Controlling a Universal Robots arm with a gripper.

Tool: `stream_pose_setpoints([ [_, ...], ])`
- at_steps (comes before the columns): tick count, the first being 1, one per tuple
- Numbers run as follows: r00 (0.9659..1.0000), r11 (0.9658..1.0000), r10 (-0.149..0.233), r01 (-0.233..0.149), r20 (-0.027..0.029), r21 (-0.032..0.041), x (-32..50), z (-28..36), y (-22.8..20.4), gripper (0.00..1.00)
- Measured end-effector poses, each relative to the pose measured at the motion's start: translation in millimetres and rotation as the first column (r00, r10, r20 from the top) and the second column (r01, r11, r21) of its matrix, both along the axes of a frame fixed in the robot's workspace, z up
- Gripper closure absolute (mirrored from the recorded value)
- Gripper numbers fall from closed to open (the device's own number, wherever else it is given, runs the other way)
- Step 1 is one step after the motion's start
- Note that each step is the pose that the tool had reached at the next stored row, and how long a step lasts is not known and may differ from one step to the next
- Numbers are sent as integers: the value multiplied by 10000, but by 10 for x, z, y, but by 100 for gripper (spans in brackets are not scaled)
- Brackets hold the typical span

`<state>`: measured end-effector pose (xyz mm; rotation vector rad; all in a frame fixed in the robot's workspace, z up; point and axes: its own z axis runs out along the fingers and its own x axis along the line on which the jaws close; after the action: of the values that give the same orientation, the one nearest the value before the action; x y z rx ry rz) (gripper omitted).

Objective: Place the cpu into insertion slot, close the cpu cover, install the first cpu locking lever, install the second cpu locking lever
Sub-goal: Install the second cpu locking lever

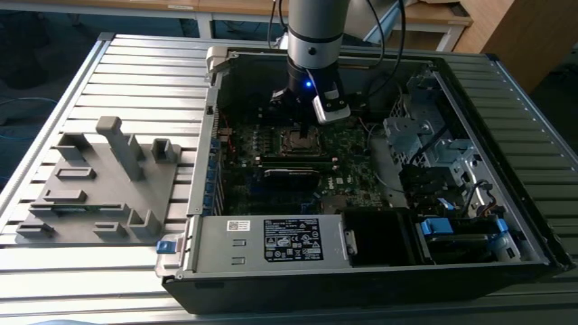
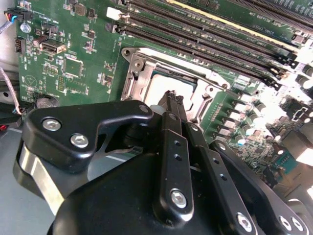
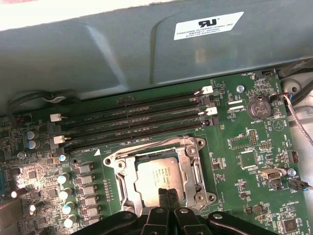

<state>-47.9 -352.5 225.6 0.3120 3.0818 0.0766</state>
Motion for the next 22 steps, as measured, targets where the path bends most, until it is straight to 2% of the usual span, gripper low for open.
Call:
stream_pose_setpoints([
  [18, 10000, 10000, 1, -1, 2, 2, 0, 23, -1, 90],
  [22, 10000, 10000, 1, -1, 2, 3, 0, 23, -23, 90],
])
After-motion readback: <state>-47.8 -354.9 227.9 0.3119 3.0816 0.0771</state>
